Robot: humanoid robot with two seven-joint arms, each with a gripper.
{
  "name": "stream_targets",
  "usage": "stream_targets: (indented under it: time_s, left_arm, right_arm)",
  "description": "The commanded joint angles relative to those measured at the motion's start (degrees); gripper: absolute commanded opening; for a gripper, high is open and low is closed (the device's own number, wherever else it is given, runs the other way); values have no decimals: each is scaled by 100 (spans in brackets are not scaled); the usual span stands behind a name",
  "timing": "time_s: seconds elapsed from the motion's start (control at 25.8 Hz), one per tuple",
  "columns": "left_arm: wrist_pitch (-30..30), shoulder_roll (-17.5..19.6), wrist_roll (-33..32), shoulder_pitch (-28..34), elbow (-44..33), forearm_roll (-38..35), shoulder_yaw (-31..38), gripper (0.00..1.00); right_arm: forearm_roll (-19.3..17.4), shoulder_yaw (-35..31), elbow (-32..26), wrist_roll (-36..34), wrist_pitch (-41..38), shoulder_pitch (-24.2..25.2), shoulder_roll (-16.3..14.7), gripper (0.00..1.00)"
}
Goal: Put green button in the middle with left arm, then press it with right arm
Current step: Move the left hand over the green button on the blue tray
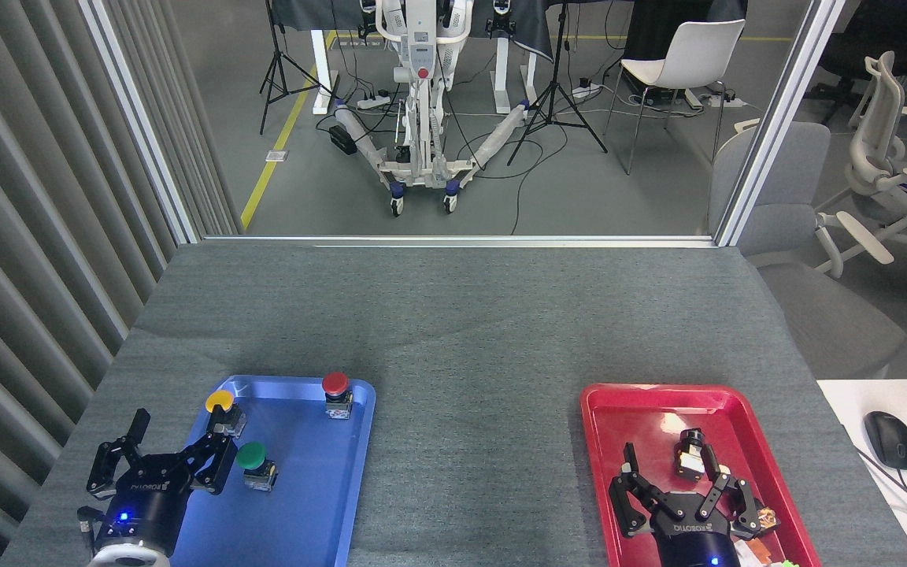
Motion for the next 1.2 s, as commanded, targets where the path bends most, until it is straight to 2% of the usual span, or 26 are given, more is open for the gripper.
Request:
stream_targets:
  time_s: [0.0,0.15,0.39,1.16]
  left_arm:
    - [69,6,15,128,-24,-1,128,99]
    - [69,-3,472,383,-411,69,286,99]
    - [60,6,490,611,-525,17,286,99]
    - [-89,15,305,515,-481,69,286,99]
  right_arm:
    - [0,-53,1,-12,-17,13,4,100]
    - [0,-70,1,-12,-17,13,-5,100]
    - [-9,-79,1,-12,-17,13,4,100]
    - [-18,-97,54,-12,-17,57,-5,100]
